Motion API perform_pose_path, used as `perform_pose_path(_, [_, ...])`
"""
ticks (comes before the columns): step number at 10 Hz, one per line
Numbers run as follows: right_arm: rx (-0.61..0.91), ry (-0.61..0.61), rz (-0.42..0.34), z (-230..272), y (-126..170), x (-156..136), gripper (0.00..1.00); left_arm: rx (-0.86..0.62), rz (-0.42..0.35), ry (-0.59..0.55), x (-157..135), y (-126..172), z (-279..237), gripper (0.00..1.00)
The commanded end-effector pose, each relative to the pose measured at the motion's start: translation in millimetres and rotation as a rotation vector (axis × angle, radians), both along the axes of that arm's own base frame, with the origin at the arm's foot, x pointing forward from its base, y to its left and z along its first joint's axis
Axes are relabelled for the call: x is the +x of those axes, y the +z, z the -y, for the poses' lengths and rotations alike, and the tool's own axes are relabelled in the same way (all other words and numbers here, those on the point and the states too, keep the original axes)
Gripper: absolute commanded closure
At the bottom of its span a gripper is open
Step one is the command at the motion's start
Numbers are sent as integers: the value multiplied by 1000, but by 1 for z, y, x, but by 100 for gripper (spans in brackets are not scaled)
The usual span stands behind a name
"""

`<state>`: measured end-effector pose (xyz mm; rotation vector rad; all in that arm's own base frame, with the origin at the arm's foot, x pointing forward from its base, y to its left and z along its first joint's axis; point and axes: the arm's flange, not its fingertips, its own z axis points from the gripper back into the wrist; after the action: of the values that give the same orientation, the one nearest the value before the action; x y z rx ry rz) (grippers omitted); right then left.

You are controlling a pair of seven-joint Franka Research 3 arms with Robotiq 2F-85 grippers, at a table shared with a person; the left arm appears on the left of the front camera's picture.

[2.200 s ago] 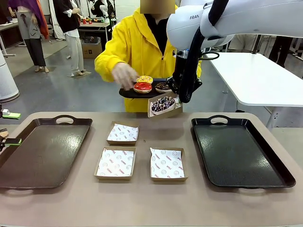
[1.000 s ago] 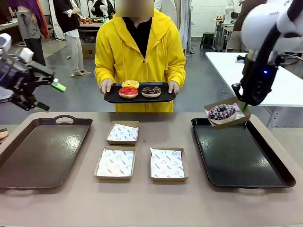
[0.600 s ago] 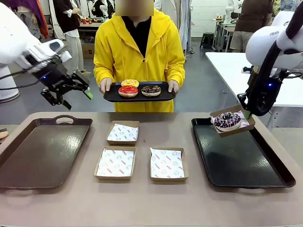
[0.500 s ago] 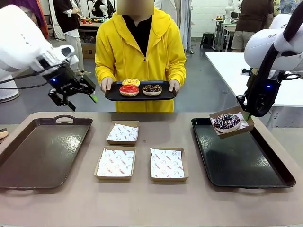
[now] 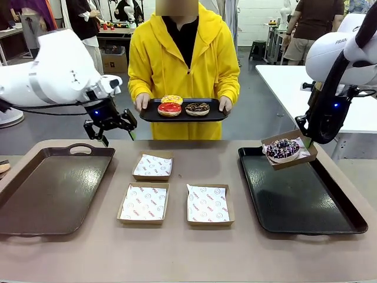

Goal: Individually package the donuts and arrange them on the tray.
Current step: Place the picked Paper togo box on the Handle tray while simultaneously picking up another Paper togo box from the table with the other hand.

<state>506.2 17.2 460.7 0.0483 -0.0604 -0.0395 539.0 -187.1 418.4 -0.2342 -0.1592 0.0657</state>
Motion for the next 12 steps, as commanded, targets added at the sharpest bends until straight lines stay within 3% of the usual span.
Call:
perform_pose_path(1, [0, -1, -3, 0, 1, -2, 99, 70, 11, 7, 12, -14, 22, 0])
perform_pose_path(6, [0, -1, -3, 0, 1, -2, 99, 112, -26, -111, 4, -66, 55, 0])
perform_pose_path(12, [0, -1, -3, 0, 1, -2, 99, 95, -37, -93, 1, -56, 50, 0])
